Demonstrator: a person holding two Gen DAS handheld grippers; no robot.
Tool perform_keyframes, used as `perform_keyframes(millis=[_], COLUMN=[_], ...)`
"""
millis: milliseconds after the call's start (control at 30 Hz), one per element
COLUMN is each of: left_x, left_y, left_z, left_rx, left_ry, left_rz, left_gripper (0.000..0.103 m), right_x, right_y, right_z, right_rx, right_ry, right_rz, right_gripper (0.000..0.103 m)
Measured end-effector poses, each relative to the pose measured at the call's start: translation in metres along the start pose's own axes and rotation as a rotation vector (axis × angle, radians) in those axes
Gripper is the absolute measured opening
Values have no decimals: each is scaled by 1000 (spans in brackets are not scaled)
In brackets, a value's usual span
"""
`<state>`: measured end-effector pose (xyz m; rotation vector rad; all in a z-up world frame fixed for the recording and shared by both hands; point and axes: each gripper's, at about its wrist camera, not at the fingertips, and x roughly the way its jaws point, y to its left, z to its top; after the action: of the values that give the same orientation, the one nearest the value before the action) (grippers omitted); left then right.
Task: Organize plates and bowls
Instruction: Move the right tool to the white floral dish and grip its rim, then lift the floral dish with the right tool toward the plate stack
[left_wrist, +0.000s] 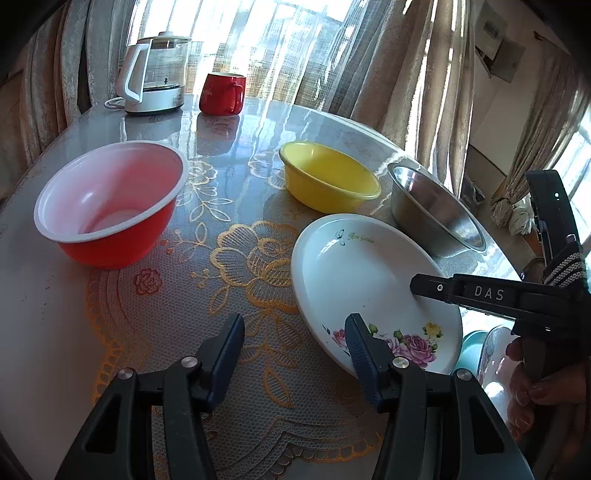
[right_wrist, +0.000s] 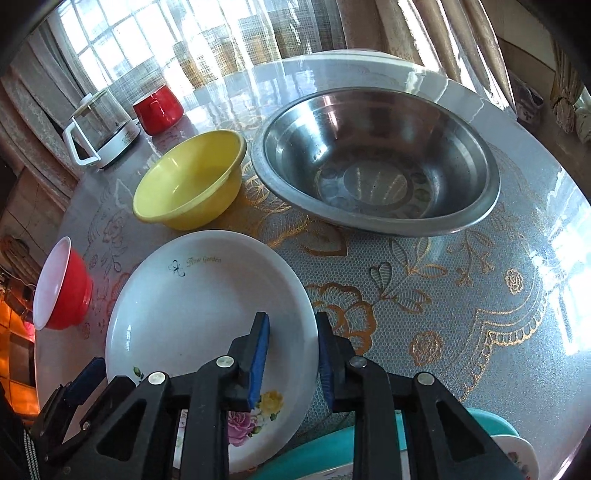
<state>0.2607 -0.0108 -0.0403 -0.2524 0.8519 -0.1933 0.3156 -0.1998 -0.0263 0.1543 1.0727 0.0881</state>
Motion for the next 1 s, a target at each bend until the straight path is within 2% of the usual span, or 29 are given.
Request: perform_keyframes(millis=[67,200,267,433,500,533,567,633,767,1000], left_x=[0,1,0,0,0,0,0,1,0,-1], left_y=[1,2,2,0,0,-1,-1,-2,-3,26], left_z=[0,1,1,0,0,-1,0,0,-1,9], left_rx=[3,16,22,36,45,52,55,57,83,-42], left_ry=[3,9,9,10,12,13,20,43,21,26], left_rz=[8,10,17,38,49,38,13,-33,48,3], left_gripper=[50,51,56,56,52,48,41,35,35,34], right_x=[-1,0,0,2,3,4,4,3,-1,-11], right_y=[0,7,11,19,20,22,23,22,23,29], right_z=[-1,-3,-5,-3,-3,-3,-4,-6,-9,-16], right_rx=[14,27,6,-42,-42,-50,-59,-66,-37,26], right_ry=[5,17,11,16,13,8,3,-3,13,-5], right_rz=[18,59,44,9,6,2,-1,-4,38,171], right_gripper=[25,25,26,28,28,28,28,27,23,23])
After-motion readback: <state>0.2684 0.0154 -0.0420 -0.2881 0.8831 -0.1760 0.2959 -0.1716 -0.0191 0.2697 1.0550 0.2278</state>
